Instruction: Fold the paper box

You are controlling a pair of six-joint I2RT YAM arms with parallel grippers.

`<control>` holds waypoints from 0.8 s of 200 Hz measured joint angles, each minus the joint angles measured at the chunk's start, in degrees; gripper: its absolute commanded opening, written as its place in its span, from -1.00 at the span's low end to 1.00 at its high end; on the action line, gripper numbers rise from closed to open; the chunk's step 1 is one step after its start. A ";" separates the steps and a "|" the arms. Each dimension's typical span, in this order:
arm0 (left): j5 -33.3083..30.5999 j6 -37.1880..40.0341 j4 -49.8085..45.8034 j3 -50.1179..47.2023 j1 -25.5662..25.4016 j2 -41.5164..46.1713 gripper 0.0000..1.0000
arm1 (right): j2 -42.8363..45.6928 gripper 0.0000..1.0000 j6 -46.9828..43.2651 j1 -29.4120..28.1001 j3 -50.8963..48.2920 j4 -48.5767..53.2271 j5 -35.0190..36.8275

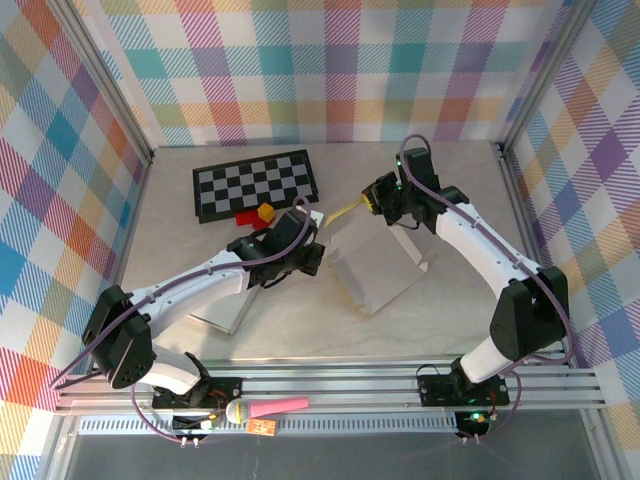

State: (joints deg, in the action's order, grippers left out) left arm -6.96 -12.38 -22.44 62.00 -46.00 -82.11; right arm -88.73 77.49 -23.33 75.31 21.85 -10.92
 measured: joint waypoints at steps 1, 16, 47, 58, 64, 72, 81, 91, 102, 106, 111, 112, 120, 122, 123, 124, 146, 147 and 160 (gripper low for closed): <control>0.00 0.00 0.00 0.00 0.00 0.00 -1.00 | 0.00 -0.98 0.15 0.00 0.00 0.00 0.02; -0.04 0.00 -0.07 0.00 0.00 0.00 -0.85 | 0.07 -1.00 0.76 0.00 -0.31 -0.24 0.00; -0.90 -0.68 -0.66 -0.04 0.00 1.42 0.04 | 0.20 -1.00 2.49 -0.02 -3.34 -2.71 0.13; -1.33 -1.88 -0.90 -0.26 0.00 3.23 0.18 | 0.20 -1.00 3.67 -0.26 -5.55 -4.42 0.48; -1.38 -2.38 -1.20 -0.50 0.02 4.68 0.22 | 0.20 -1.00 4.48 -0.42 -6.82 -5.51 0.87; -1.31 -2.99 -1.51 -0.92 0.24 6.86 0.25 | 0.20 -1.00 5.77 -0.63 -8.70 -7.06 1.42; -1.14 -3.78 -1.68 -1.40 0.81 9.44 0.25 | 0.20 -1.00 7.52 -0.98 -10.73 -9.05 2.32; -0.09 -5.25 -1.75 -1.90 1.70 12.26 0.25 | 0.20 -1.00 9.40 -1.77 -12.92 -11.78 3.74; 1.11 -7.41 -2.12 -2.29 3.72 14.75 0.21 | 0.20 -1.00 11.80 -3.08 -14.88 -14.88 5.92; 1.75 -8.02 -2.43 -2.43 4.55 15.50 0.20 | 0.28 -1.00 12.31 -3.61 -15.56 -16.13 6.86; 2.51 -9.22 -2.78 -2.58 6.01 16.24 0.18 | 0.33 -1.00 13.35 -4.48 -16.57 -18.12 8.66; 2.56 -9.29 -2.80 -2.60 6.19 16.35 0.18 | 0.35 -1.00 13.49 -4.59 -16.68 -18.32 8.83; 3.96 -11.04 -3.21 -2.89 8.52 17.16 0.16 | 0.44 -1.00 14.71 -5.79 -17.77 -20.39 11.10; 4.22 -11.72 -3.28 -2.97 9.16 17.31 0.16 | 0.44 -1.00 14.99 -6.08 -18.03 -20.90 11.67; 4.35 -11.93 -3.28 -2.99 9.38 17.35 0.16 | 0.44 -1.00 15.15 -6.27 -18.18 -21.16 12.04; 4.61 -12.20 -3.37 -3.04 9.79 17.42 0.16 | 0.44 -1.00 15.21 -6.36 -18.25 -21.31 12.22; 8.59 -16.55 -3.63 -4.24 14.73 17.49 0.09 | 0.26 -1.00 16.81 -8.20 -20.48 -26.34 15.34; 8.76 -16.65 -3.63 -4.31 14.84 17.44 0.09 | 0.24 -1.00 16.83 -8.24 -20.55 -26.56 15.43; 11.19 -18.47 -3.82 -4.87 16.48 16.92 0.01 | -0.44 -1.00 17.27 -8.46 -22.51 -31.30 16.09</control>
State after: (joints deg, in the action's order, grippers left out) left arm 4.23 -30.85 -26.26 57.12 -29.52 -65.19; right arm -89.17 94.76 -31.79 52.80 -9.45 5.17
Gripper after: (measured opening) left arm 0.538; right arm 0.065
